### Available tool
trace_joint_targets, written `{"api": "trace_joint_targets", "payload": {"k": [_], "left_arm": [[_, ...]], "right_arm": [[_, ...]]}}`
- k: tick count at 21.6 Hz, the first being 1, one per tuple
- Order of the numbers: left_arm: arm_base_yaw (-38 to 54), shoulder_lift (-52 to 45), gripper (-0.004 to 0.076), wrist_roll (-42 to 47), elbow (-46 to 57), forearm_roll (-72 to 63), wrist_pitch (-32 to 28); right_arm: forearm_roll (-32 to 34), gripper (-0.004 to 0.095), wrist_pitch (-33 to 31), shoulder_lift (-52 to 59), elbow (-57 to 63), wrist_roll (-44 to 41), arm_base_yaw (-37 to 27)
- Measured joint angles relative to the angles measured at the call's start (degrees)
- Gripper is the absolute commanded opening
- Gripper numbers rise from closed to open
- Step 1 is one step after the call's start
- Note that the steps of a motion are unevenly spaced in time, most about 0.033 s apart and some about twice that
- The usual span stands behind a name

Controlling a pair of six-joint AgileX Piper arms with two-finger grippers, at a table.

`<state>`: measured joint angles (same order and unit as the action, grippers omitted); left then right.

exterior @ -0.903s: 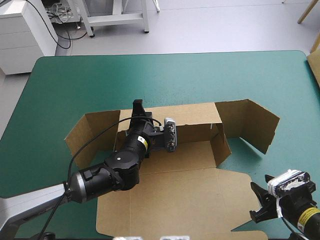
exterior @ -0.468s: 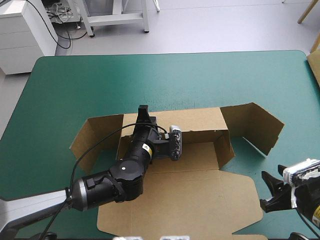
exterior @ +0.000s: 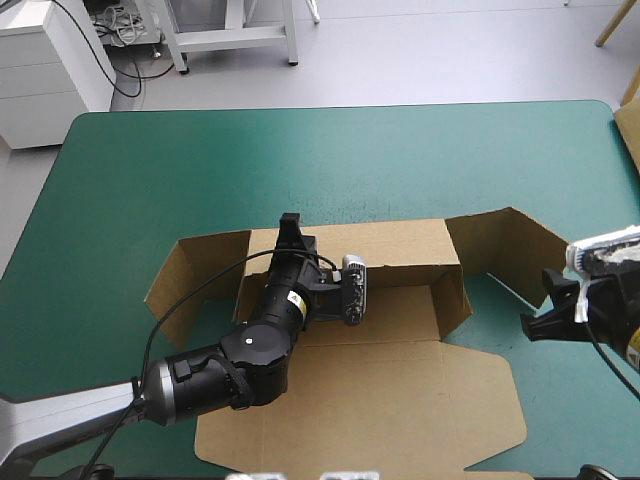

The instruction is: Fold the box

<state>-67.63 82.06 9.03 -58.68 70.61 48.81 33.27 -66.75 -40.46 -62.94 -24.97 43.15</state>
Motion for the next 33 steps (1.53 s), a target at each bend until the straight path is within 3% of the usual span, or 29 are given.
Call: {"api": "trace_joint_targets", "payload": {"k": [10,13,17,19,25,27,33], "left_arm": [[0.0,0.0,-0.0008,0.0,0.0,0.0,0.0],[0.0,0.0,-0.0008,0.0,0.0,0.0,0.0],[0.0,0.0,-0.0008,0.0,0.0,0.0,0.0],[0.0,0.0,-0.0008,0.43,0.0,0.0,0.0],[0.0,0.0,-0.0008,0.43,0.0,0.0,0.0],[0.0,0.0,-0.0008,0.43,0.0,0.0,0.0],[0.0,0.0,-0.0008,0.43,0.0,0.0,0.0]], "right_arm": [[8.46,0.0442,-2.69,-14.75,-11.85,0.38,0.0],[8.19,0.0442,-2.08,-20.12,-14.64,0.63,-0.75],[-2.04,0.0439,1.86,-29.77,-21.01,7.09,-10.95],[-9.74,0.0439,2.28,-35.59,-24.77,13.51,-18.84],[-25.21,0.0445,2.86,-47.59,-34.52,26.88,-33.14],[-30.31,0.0445,1.54,-51.5,-38.0,30.35,-35.76],[-33.27,0.0441,-0.54,-58.39,-41.6,39.67,-37.27]]}}
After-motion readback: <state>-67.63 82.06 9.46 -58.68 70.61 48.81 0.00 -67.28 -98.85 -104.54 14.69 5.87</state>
